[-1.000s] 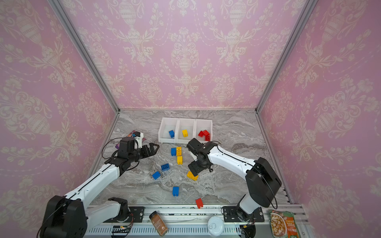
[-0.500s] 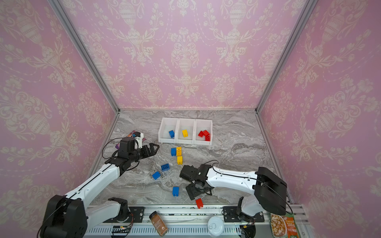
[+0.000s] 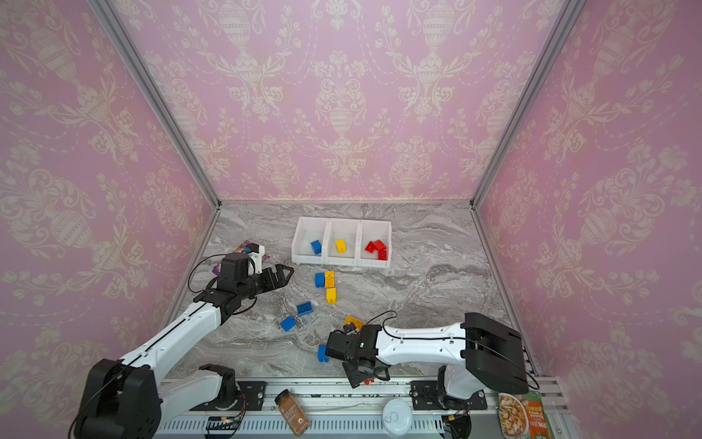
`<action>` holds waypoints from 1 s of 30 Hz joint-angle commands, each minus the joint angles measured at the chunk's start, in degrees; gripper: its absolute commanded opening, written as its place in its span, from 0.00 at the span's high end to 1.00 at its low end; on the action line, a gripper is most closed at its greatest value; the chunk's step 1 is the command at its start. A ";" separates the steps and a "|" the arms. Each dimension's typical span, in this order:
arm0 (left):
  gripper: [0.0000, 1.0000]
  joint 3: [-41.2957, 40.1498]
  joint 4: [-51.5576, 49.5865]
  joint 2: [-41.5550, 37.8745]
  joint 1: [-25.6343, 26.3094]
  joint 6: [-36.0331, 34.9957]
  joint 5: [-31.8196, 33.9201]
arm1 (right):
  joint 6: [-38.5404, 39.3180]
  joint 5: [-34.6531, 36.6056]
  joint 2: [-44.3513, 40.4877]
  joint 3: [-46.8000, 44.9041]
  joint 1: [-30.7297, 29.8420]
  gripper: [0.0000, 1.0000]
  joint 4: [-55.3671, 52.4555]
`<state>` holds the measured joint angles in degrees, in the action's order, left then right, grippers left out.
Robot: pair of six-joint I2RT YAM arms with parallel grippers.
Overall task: Sort the legos into containers by color
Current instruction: Pick up the lego from the bottom-center of the table.
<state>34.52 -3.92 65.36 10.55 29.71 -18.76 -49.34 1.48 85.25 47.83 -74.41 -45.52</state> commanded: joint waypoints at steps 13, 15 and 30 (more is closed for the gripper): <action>0.01 -0.12 -0.52 1.08 -0.52 0.25 0.04 | -2.47 -1.09 2.50 -2.57 -0.48 0.40 2.42; 0.01 -0.25 -0.46 1.16 -0.52 0.20 0.04 | -2.60 -0.47 2.55 -2.70 -0.48 0.42 2.20; 0.01 0.01 -0.58 1.17 -0.53 0.34 -0.22 | 0.50 4.66 2.56 1.80 1.29 0.71 -1.87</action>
<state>34.52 -3.92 66.50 10.55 29.71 -18.76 -50.63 3.57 88.01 47.59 -74.06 -44.64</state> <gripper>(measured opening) 0.993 0.337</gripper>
